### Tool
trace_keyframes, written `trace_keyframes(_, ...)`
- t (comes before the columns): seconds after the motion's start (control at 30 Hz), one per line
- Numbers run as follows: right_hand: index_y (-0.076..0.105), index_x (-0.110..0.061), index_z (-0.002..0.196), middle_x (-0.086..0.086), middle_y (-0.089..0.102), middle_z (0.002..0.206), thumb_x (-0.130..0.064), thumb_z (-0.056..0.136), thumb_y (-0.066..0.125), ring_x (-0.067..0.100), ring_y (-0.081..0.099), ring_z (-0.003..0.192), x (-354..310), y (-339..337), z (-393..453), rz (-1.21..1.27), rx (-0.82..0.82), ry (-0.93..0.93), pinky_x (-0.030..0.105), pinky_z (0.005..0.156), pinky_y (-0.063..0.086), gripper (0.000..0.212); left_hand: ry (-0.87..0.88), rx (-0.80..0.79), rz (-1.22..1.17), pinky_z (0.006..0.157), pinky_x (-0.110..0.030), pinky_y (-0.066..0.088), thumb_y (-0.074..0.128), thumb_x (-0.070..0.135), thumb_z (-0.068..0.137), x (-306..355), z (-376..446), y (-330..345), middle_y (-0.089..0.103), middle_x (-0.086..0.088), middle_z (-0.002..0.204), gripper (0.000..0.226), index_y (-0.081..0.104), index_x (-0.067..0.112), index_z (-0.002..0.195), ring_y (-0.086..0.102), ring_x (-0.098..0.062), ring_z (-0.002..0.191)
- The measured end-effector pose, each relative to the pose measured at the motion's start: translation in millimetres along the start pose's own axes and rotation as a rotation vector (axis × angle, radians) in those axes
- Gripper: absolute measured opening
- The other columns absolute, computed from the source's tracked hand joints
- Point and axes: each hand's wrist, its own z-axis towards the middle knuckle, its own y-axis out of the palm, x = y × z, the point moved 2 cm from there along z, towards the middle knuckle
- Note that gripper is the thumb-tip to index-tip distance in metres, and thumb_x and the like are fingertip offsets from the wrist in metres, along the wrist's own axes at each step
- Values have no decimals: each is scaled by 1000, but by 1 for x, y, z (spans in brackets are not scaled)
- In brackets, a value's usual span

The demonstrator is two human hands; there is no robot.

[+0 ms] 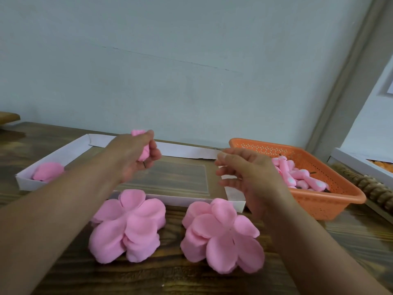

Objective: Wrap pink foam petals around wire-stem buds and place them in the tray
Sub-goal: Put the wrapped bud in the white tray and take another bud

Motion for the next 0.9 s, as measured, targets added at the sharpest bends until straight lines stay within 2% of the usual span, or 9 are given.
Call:
trace_keyframes(0.07,62,-7,97,3,65,74,-11,81,68,12,60,63,-2,-6,5,-7,24,-21,25,53,50,17,2,30,238,63,-28,41,44,31,100,-4,12,-12,55,-6,69,32,51,14,73,55,-18,63)
trace_keyframes(0.17,61,-4,106,6,65,82,-12,81,68,12,60,65,-5,-16,13,-60,81,-46,23,52,50,26,12,47,634,59,-28,32,36,32,102,-9,27,-25,48,-7,62,41,50,10,71,43,-20,62)
trace_keyframes(0.27,62,-4,107,6,65,82,-13,80,70,12,61,63,-11,-29,22,-150,153,-79,22,50,49,30,24,54,822,65,-29,36,37,30,101,-11,40,-35,48,-9,57,44,51,8,66,45,-24,64)
trace_keyframes(0.33,62,-5,105,7,66,80,-12,79,72,13,61,61,-16,-40,29,-210,206,-94,23,49,52,28,10,50,931,57,-25,34,41,24,99,-12,44,-38,51,-8,59,38,54,8,67,45,-22,60)
trace_keyframes(0.4,61,-5,106,9,65,82,-12,79,73,13,62,60,-19,-54,35,-275,259,-107,29,56,54,31,-25,17,1112,52,-22,36,42,16,98,-16,44,-39,62,-9,76,29,61,5,80,51,-16,61)
trace_keyframes(0.5,61,-2,107,8,63,77,-10,78,73,13,61,58,-20,-74,45,-344,323,-117,31,55,52,33,-8,72,1446,80,-25,47,33,9,100,-23,40,-43,62,-10,122,33,61,7,117,60,-19,100)
trace_keyframes(0.57,62,-2,103,8,62,75,-10,77,74,14,60,58,-19,-87,49,-381,354,-119,30,54,50,30,6,83,1609,88,-26,48,31,13,100,-29,42,-49,60,-6,125,35,60,13,120,57,-18,103)
trace_keyframes(0.7,63,-7,94,9,63,75,-13,76,76,17,61,61,-16,-103,54,-434,396,-115,31,58,51,23,-65,113,1959,75,-29,36,36,19,98,-30,44,-56,55,3,128,34,57,23,125,53,-18,114)
trace_keyframes(0.9,62,-10,76,11,61,66,-10,76,75,21,58,60,-11,-113,55,-442,429,-104,34,60,50,12,-267,157,2045,77,-28,35,38,18,92,-32,49,-72,52,10,125,45,45,29,135,48,-15,97)
